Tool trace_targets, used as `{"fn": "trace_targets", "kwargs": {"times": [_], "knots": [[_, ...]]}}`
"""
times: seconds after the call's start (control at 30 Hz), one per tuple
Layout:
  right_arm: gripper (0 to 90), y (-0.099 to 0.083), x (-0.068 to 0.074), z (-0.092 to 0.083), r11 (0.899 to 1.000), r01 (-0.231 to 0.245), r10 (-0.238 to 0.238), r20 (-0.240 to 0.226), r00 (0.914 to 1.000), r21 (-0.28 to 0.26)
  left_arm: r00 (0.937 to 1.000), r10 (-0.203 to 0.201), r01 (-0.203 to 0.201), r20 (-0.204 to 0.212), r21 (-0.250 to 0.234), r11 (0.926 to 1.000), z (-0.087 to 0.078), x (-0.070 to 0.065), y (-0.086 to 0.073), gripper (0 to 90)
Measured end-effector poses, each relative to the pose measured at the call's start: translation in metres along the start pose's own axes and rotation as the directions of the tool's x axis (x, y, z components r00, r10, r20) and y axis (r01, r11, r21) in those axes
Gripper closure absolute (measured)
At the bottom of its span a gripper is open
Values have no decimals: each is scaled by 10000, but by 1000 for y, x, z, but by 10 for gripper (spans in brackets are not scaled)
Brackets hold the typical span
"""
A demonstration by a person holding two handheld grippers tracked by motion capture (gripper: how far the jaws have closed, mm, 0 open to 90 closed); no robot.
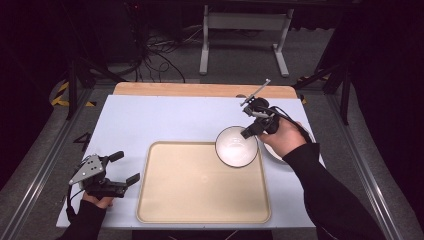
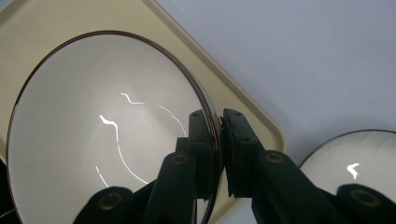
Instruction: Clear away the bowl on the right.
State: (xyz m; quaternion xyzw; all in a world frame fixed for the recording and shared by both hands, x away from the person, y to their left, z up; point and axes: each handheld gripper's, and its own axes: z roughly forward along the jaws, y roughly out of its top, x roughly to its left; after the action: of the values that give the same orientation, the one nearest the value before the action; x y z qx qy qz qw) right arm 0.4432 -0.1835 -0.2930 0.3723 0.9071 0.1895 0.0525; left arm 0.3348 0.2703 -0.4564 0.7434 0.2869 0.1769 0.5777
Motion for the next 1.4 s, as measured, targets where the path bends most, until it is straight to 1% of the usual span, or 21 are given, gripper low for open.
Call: {"fn": "trace_targets", "kwargs": {"times": [0.03,0.1,0.2,0.3,0.63,0.77,0.8,0.9,1.0,1.03,1.07,1.13,1.23,1.3,1.37,1.4], "knots": [[827,0,0,0,10000,0,0,0,10000,0,10000,0,0,0,0,10000,0,0,0,15],[827,3,7,4,9999,118,-118,-125,9999,-31,10000,-4,4,-14,-43,10000,0,0,0,15],[827,6,14,8,9998,195,-196,-145,9997,-23,10000,-7,7,-17,-59,10000,0,0,0,15],[827,11,22,14,9995,300,-298,-334,9990,63,10000,2,-2,-8,-74,10000,0,0,0,15],[827,18,37,26,9977,669,-657,-736,9951,136,10000,54,-54,0,-70,10000,0,0,0,15],[827,19,39,34,9967,789,-768,-933,9927,196,10000,57,-57,-9,-65,10000,0,0,0,15],[827,19,40,36,9971,734,-712,-958,9929,198,10000,59,-59,-8,-65,10000,0,0,0,15],[826,18,42,45,9964,783,-745,-1056,9916,328,10000,63,-63,-4,-64,10000,0,0,0,15],[826,17,43,52,9965,764,-717,-1189,9903,349,10000,66,-66,-4,-62,10000,0,0,0,15],[826,17,43,52,9965,764,-717,-1189,9903,349,10000,66,-66,-4,-62,10000,0,0,0,15],[826,17,43,58,9958,823,-765,-1293,9886,402,10000,67,-67,-8,-61,10000,0,0,0,15],[825,16,44,59,9955,849,-787,-1341,9878,410,10000,70,-70,-8,-55,10000,0,0,0,15],[826,16,45,68,9956,807,-728,-1483,9863,483,10000,69,-69,4,-57,10000,0,0,0,15],[826,16,45,75,9945,890,-797,-1512,9853,554,10000,69,-69,-6,-56,10000,0,0,0,15],[826,16,46,78,9949,835,-737,-1564,9849,565,10000,72,-72,-5,-58,10000,0,0,0,15],[826,16,46,80,9942,893,-787,-1604,9839,598,10000,56,-56,-2,-52,10000,0,0,0,15]]}}
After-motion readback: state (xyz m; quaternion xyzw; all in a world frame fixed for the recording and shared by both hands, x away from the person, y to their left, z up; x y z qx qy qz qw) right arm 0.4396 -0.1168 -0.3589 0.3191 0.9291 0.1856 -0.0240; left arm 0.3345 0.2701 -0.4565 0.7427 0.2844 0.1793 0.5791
